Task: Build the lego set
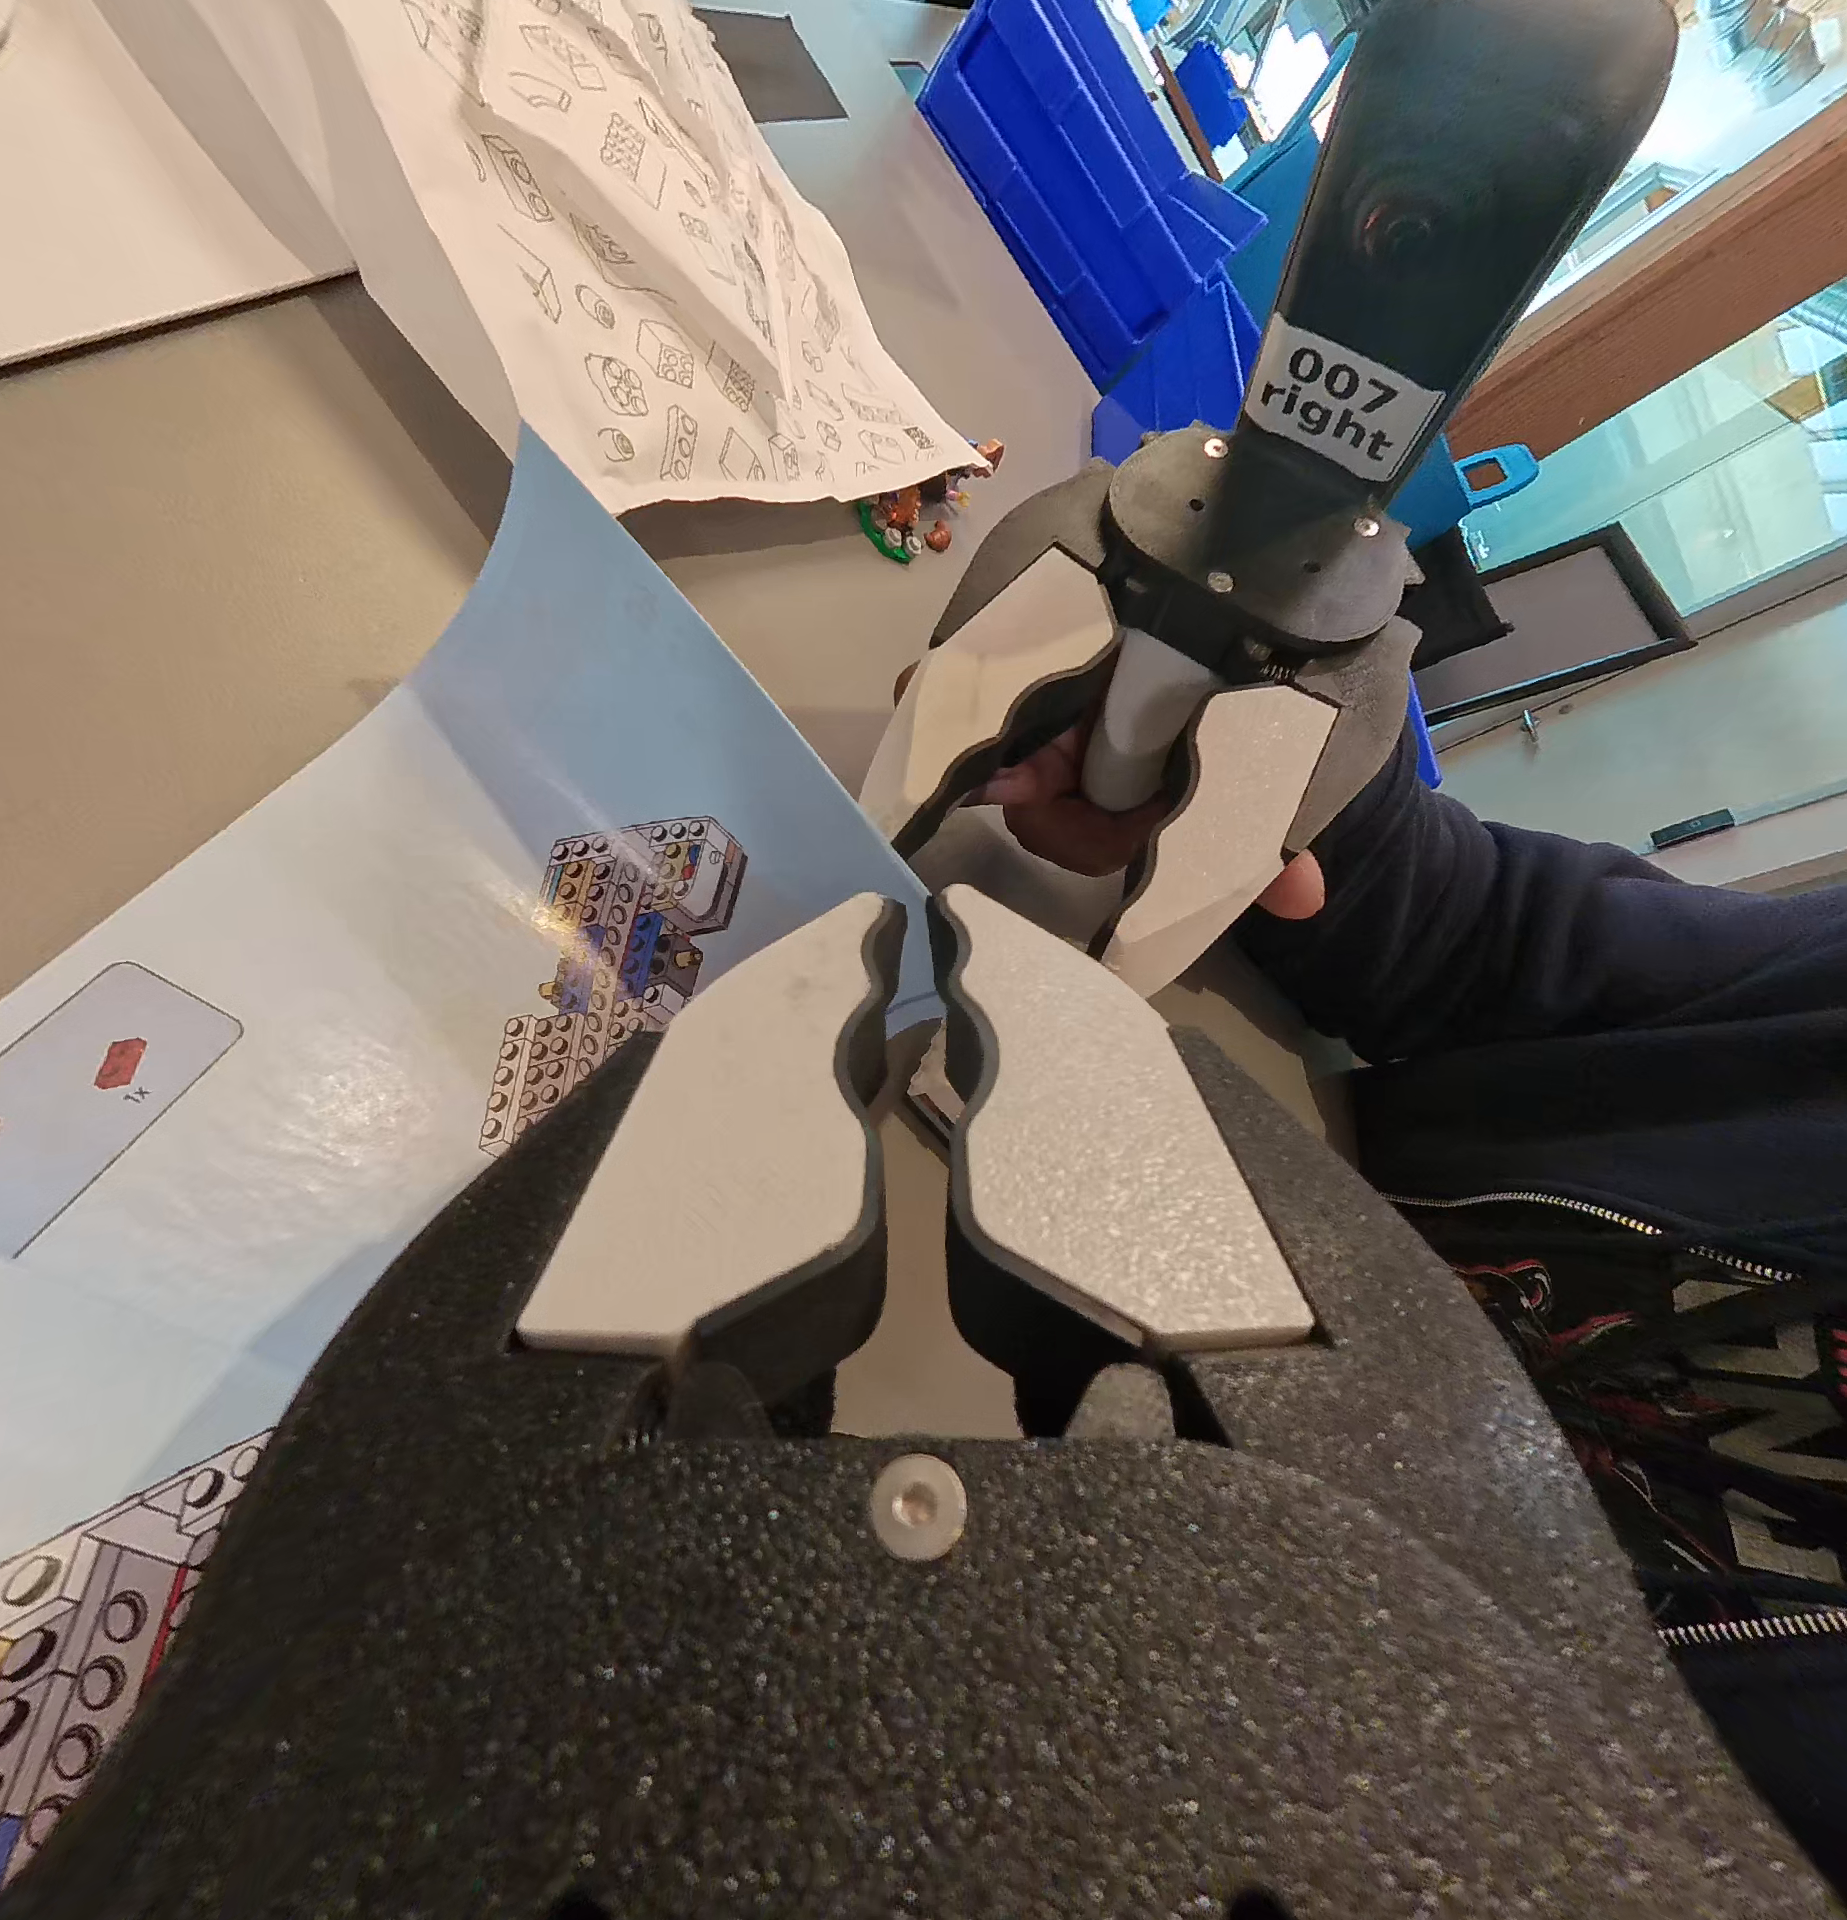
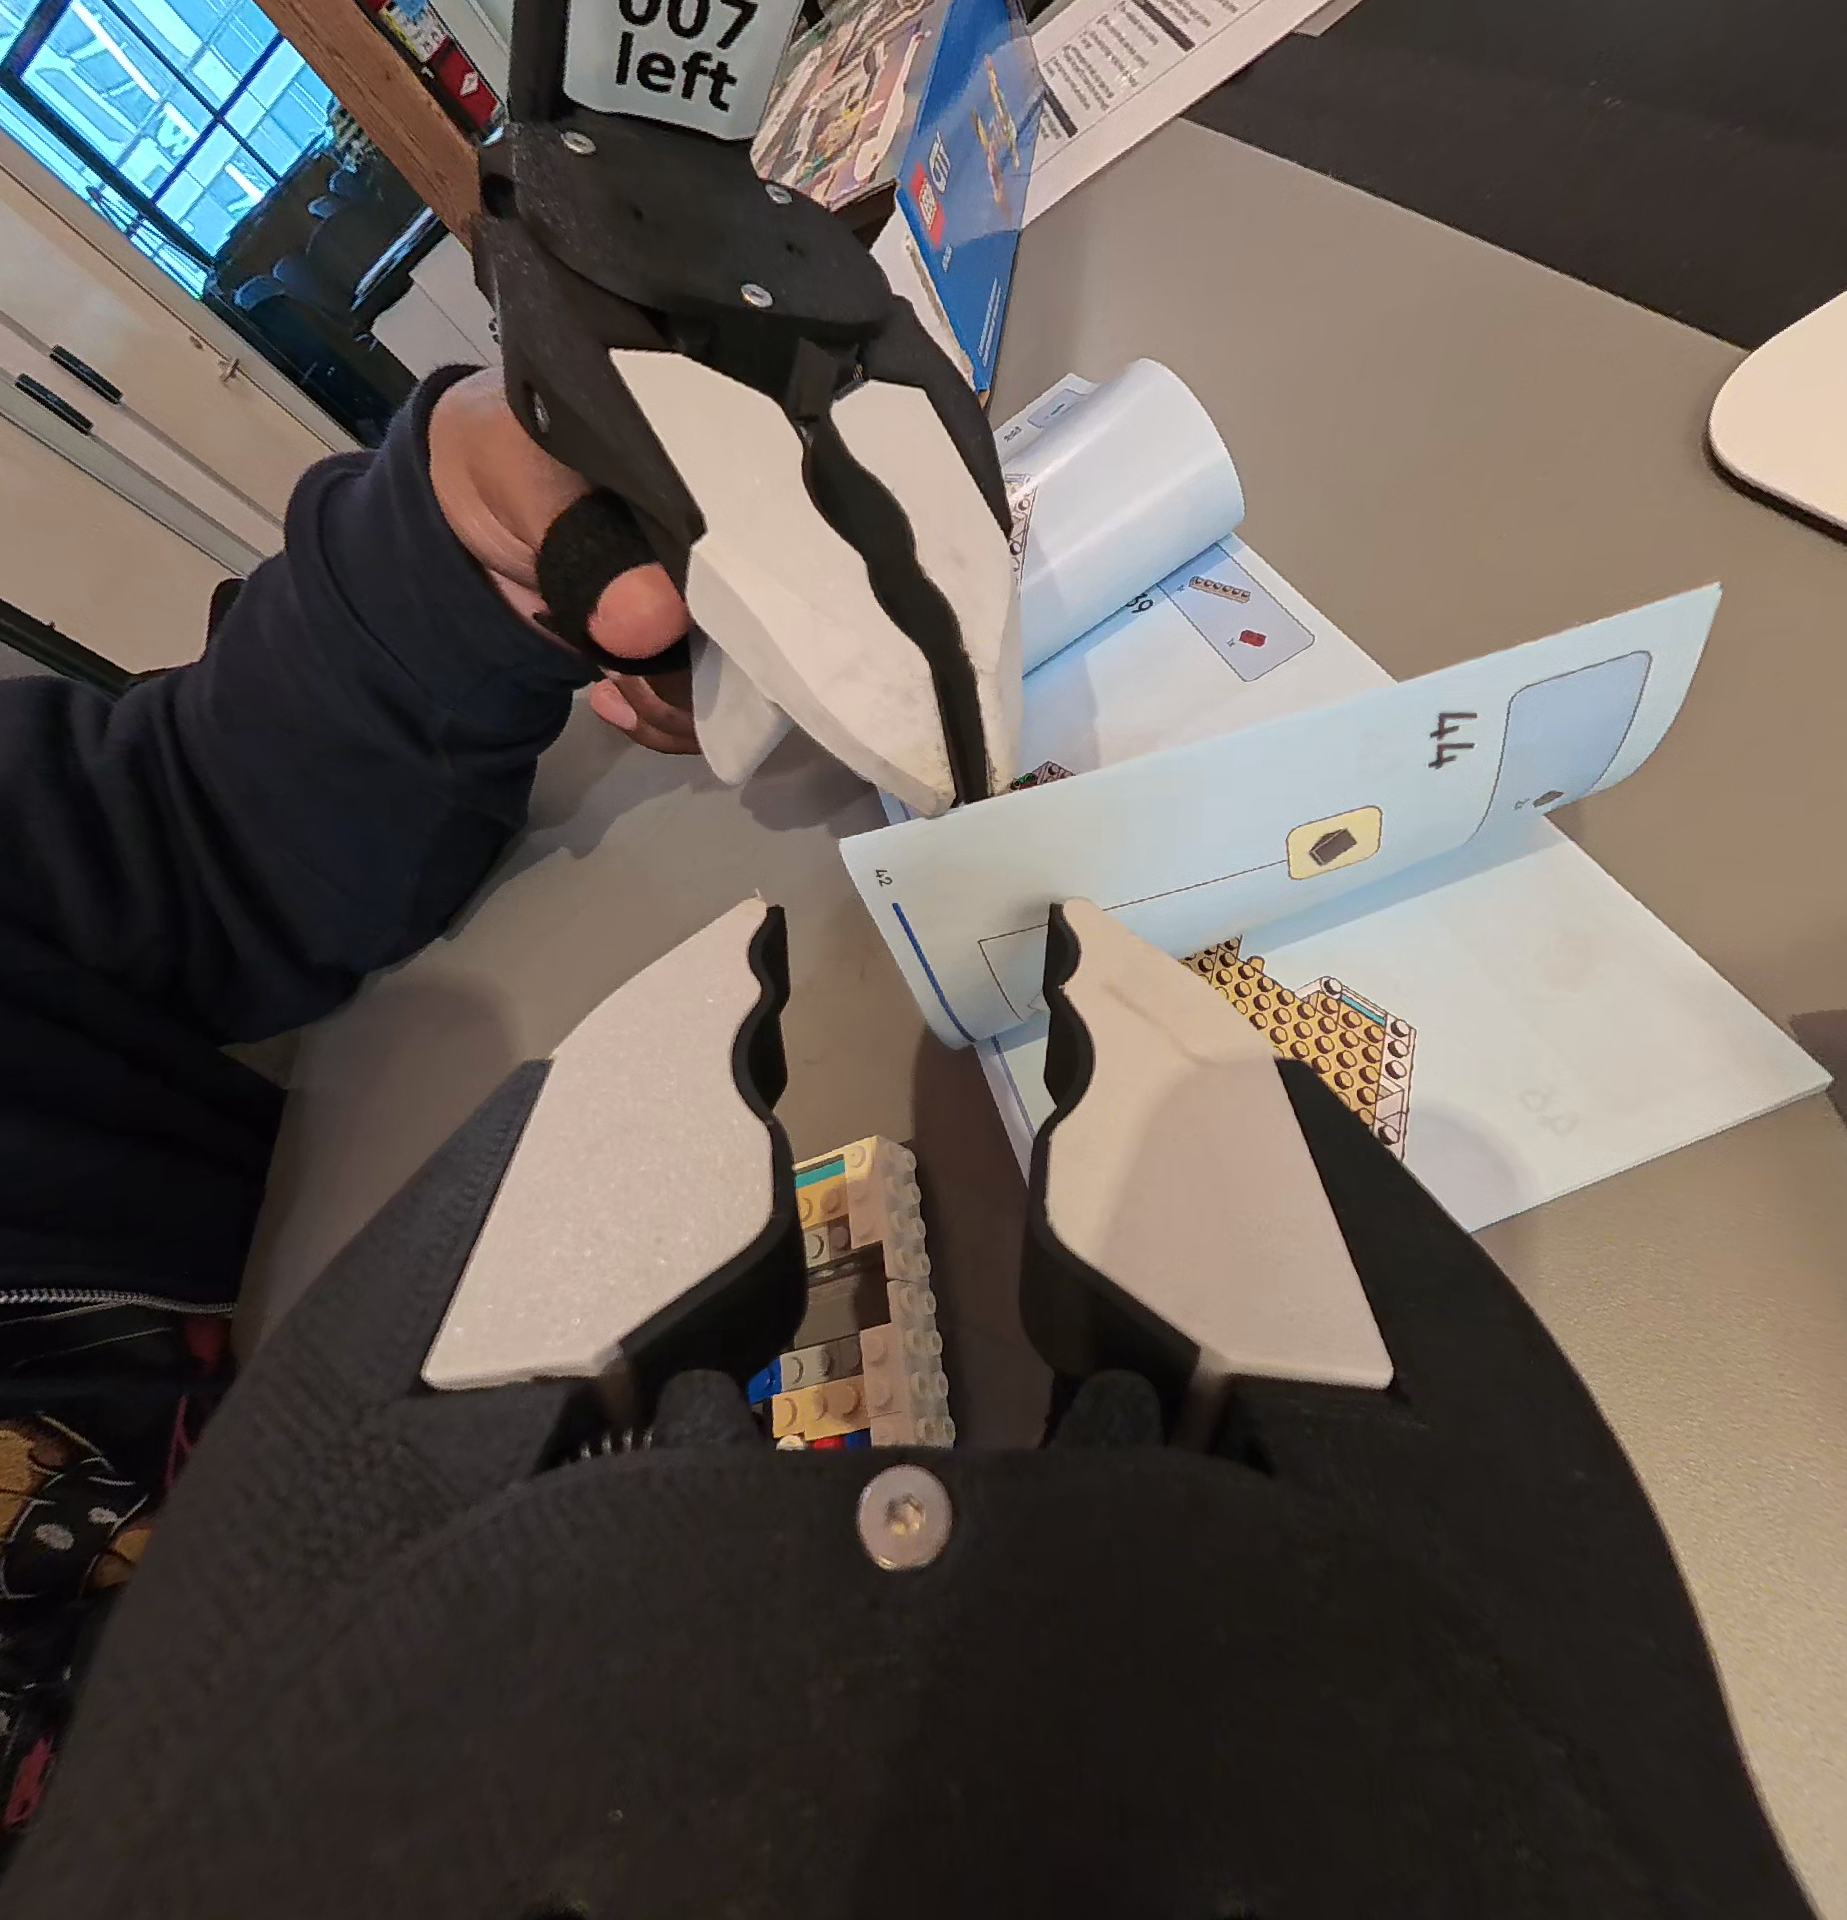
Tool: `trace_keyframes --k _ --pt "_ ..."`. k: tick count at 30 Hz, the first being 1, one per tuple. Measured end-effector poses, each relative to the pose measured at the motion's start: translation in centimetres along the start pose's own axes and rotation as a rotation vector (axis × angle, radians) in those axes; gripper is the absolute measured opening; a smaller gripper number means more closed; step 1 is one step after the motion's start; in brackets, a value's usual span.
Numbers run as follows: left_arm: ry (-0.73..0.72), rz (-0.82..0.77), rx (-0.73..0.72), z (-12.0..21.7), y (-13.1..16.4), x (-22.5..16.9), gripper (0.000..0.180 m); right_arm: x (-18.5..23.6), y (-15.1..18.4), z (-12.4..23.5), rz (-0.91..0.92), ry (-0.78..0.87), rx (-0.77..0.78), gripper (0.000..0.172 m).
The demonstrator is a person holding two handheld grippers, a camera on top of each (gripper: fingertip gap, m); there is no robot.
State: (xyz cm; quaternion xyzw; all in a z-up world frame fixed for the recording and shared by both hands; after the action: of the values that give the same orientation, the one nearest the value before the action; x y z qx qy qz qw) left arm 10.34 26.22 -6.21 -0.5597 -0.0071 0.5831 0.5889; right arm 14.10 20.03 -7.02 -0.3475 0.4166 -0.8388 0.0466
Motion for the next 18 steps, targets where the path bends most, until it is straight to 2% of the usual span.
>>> trace_keyframes --k 18 --pt "0.000 -0.009 0.041 -0.25 0.53 -0.18 0.000 -0.14 0.19 0.04 -0.005 -0.002 0.009 0.048"
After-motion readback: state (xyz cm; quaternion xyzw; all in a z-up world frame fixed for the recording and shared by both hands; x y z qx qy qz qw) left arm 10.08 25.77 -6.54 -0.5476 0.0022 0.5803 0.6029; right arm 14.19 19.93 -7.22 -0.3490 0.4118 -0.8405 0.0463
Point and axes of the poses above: each gripper's, where its closed fingertips meet, z back along the fingers, y out of its underside, x = y × z across the jaws, the point moved 4 cm from there along z, back along the fingers, and after that the axes turned 4 degrees about -z, right-handed, at the moved point
